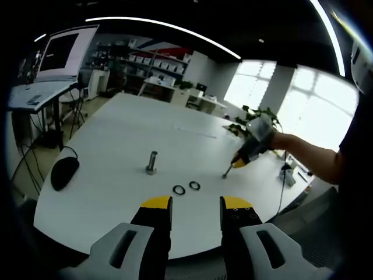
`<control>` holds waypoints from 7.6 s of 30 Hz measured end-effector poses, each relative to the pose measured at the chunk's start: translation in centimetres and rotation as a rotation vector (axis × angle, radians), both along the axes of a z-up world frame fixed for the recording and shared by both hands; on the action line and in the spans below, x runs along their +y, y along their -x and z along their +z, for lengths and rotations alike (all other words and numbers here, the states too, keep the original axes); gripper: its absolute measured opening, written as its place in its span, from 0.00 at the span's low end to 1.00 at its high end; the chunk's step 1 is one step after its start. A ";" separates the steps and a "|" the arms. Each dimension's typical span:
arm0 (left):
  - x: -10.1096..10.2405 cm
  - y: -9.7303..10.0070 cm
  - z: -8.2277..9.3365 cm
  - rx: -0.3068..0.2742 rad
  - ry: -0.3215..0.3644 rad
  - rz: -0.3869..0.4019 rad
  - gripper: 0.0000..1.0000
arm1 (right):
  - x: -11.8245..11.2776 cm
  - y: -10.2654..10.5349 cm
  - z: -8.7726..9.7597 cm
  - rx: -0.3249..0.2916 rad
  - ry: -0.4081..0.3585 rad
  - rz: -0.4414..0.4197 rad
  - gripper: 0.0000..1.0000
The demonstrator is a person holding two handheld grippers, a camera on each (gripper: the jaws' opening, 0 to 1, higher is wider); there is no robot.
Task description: Place the washer onto the threaded stud by aligning its center hole with the stud, sliding it down to the base, and recovering from edge contact or off-axis alignment until the washer reaches the visible bottom stop.
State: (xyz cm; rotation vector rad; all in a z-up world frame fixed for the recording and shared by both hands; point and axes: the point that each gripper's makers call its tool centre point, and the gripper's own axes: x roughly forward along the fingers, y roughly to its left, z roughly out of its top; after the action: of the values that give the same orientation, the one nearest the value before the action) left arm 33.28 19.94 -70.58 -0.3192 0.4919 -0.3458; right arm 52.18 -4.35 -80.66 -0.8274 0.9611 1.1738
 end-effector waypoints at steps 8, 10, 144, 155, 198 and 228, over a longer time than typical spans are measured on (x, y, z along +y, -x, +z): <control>0.0 0.0 0.0 0.002 0.000 0.001 0.30 | -0.2 0.0 -1.2 0.002 0.058 0.037 0.13; 0.0 0.0 0.0 0.002 0.000 0.002 0.30 | -0.1 -0.1 -1.7 0.005 0.063 0.043 0.13; -6.8 2.6 1.2 -0.058 0.107 -0.439 0.29 | 13.5 4.1 -6.4 0.031 0.363 0.388 0.30; -6.9 2.7 1.2 -0.053 0.109 -0.447 0.29 | 13.5 4.0 -6.4 0.019 0.325 0.369 0.23; -7.1 3.1 0.9 -0.028 0.117 -0.466 0.32 | 17.8 3.7 5.0 0.060 0.199 0.362 0.22; -6.7 2.9 0.9 -0.025 0.137 -0.435 0.33 | 23.4 0.1 5.1 -0.053 0.162 0.363 0.22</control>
State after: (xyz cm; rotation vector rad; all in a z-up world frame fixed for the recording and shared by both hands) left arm 30.39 13.21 -69.66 -0.3388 0.5125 -0.8072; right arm 52.08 19.04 -75.61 -1.1935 0.8932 1.3863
